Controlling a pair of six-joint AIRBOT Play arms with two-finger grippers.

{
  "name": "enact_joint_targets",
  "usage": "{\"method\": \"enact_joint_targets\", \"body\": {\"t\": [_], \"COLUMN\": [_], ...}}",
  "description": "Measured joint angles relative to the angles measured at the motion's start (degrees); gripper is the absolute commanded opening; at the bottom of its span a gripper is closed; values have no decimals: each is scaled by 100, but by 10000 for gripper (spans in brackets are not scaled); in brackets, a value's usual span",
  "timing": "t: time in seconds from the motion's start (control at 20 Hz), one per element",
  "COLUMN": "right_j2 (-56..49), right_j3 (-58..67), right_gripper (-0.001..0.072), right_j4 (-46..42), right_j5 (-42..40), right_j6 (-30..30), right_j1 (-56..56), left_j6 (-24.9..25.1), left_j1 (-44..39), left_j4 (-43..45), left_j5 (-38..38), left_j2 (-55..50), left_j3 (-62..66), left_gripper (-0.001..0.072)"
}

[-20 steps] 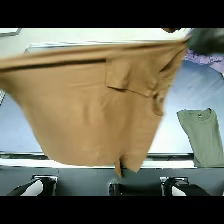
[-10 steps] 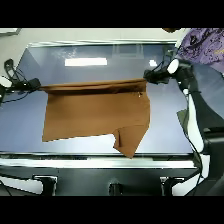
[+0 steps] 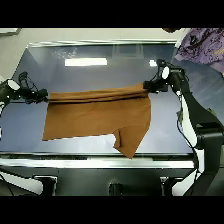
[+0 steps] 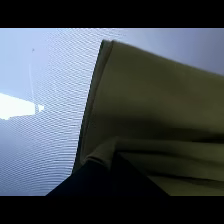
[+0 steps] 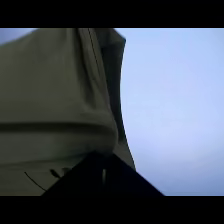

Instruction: Fold the clothes and pants, and hang the long-sleeved shirts on hangers.

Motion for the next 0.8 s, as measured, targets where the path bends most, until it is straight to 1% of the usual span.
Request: {"method": "enact_joint_targets", "body": {"t": [0.3,0.65,0.75,0.8], "right_j2": [-81,-219,-271,-295], "right_j3": [0,-2,-2,-2], "right_gripper": [27,28,29,51], "right_j4": [-37,20,74,105], "right_j5": [728,1058,1086,1088], "right_j6": [0,-2,-20,-28], "right_j1": [0,0,0,0], "left_j6": [-140,-177,-179,-179], "left_j1": [0,0,-2,-7], "left_j4": [179,208,210,214], "left_j5": [-761,-973,-986,-992], "left_j2": [-35,-90,-129,-144], "left_j3": [-17,-227,-256,-267], "left_gripper": [17,23,60,65]}}
